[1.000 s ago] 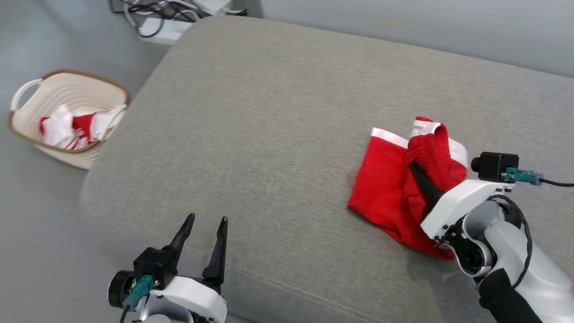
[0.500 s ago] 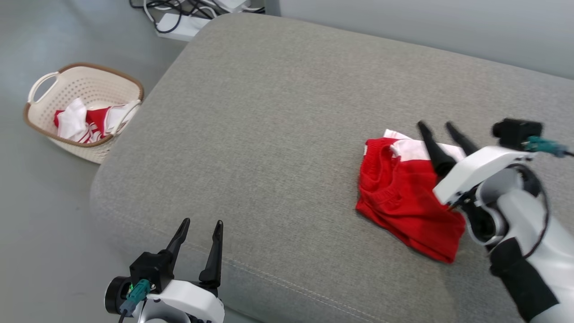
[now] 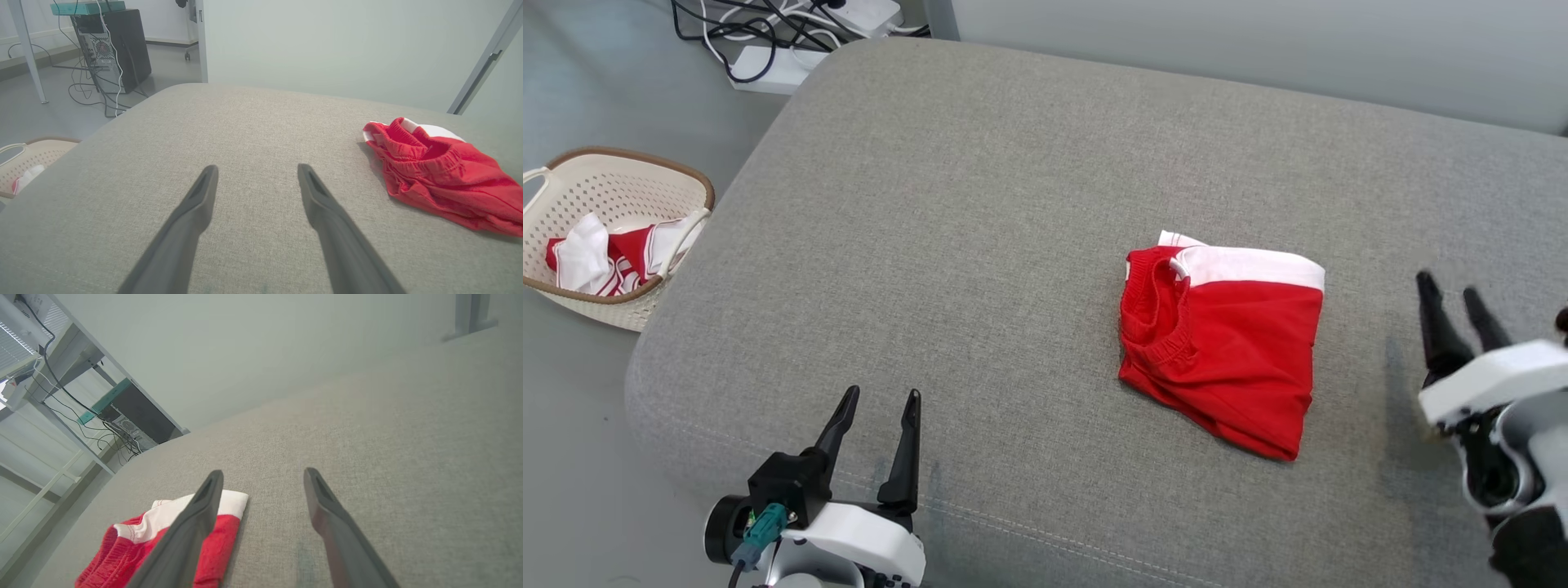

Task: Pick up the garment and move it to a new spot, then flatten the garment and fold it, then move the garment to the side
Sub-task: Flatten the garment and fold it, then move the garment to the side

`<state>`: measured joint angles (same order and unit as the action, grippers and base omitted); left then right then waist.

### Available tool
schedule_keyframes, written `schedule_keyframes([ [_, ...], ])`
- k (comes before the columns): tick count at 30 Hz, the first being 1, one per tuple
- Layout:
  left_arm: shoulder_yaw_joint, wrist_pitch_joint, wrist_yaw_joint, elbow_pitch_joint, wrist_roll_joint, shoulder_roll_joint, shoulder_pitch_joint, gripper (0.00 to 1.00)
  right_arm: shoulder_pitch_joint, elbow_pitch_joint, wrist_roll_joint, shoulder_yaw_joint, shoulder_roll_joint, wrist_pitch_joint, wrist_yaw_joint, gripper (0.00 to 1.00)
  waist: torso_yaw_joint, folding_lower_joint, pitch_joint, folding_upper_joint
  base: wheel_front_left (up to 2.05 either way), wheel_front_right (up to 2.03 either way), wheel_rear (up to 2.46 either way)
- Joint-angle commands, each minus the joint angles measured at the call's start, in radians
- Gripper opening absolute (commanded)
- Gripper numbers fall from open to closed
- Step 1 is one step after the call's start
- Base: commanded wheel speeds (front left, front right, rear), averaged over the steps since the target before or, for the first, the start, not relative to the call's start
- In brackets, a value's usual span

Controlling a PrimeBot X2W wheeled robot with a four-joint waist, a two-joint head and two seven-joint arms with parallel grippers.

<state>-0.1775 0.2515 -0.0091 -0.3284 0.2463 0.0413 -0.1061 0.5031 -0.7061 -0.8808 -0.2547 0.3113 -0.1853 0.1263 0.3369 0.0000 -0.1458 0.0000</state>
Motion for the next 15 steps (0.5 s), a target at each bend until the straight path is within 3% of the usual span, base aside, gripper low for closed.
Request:
schedule_keyframes([
  [1,0.031,0.010,-0.002,0.027,-0.006,0.009,-0.027,1.00,-0.011,0.016,-0.007,-0.010,-0.009,-0.007,0.004,1.00,0.004,0.0000,-0.005,0.0000,0.00,0.00,0.00],
  [15,0.028,0.010,0.004,0.025,0.010,0.009,-0.032,1.00,-0.039,-0.036,-0.029,-0.082,-0.106,0.056,0.004,1.00,0.075,0.0000,-0.046,0.0000,0.00,0.00,0.00],
])
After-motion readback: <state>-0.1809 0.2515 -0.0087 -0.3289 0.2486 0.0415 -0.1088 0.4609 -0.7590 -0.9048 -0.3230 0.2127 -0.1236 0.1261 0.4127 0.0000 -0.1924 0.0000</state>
